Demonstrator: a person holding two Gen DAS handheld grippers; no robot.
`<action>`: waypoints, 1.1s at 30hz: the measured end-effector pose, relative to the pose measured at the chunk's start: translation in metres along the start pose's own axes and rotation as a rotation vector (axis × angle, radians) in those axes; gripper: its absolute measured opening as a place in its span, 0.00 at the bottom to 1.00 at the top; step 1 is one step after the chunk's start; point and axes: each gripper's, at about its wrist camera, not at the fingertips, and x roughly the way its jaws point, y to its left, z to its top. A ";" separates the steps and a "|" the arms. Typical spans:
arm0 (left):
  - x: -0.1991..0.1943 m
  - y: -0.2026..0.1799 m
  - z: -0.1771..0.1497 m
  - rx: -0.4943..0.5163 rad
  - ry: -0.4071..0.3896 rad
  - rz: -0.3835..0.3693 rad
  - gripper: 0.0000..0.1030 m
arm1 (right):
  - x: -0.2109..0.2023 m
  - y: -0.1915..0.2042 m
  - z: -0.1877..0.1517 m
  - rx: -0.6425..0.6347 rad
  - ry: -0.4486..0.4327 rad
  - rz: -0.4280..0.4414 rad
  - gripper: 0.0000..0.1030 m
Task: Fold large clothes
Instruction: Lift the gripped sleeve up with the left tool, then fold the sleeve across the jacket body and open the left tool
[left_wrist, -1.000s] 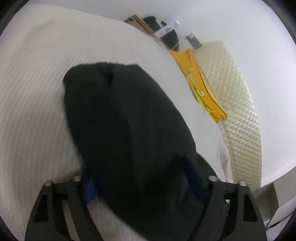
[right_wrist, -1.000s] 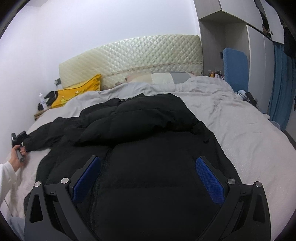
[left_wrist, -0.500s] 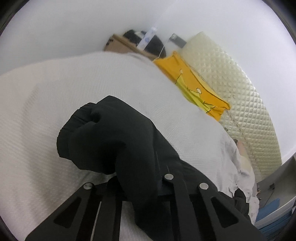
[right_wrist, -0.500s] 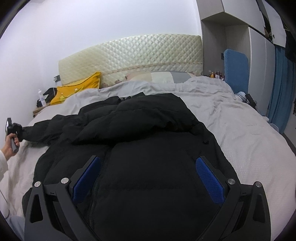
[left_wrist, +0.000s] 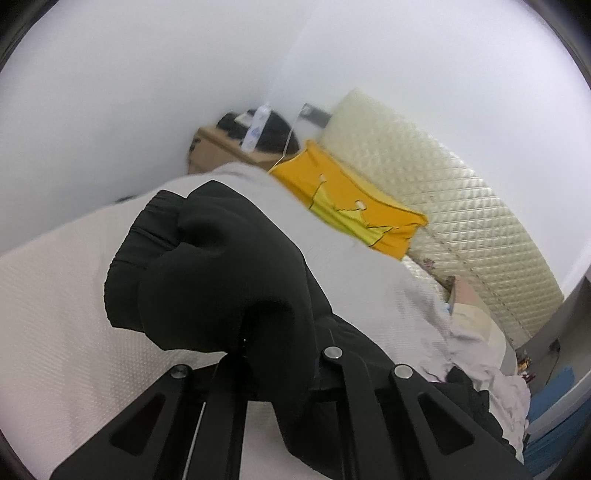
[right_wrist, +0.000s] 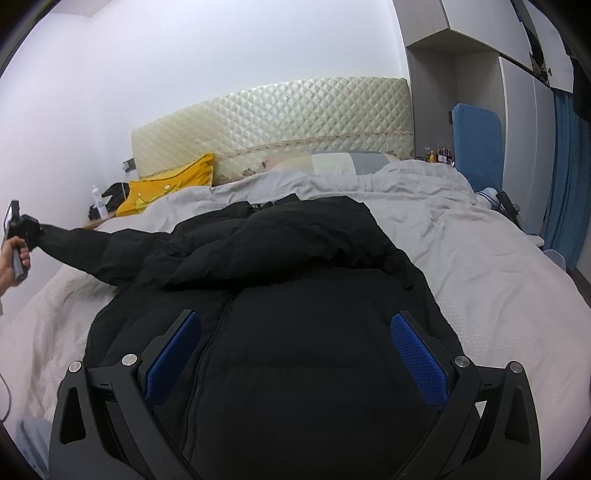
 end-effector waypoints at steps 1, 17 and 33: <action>-0.010 -0.012 0.003 0.016 -0.007 -0.005 0.04 | -0.002 -0.001 0.001 0.000 -0.005 0.001 1.00; -0.141 -0.243 -0.012 0.330 -0.074 -0.050 0.04 | -0.012 -0.030 0.010 -0.042 0.020 0.098 1.00; -0.198 -0.460 -0.141 0.552 -0.052 -0.268 0.05 | -0.018 -0.054 0.025 -0.108 -0.015 0.057 1.00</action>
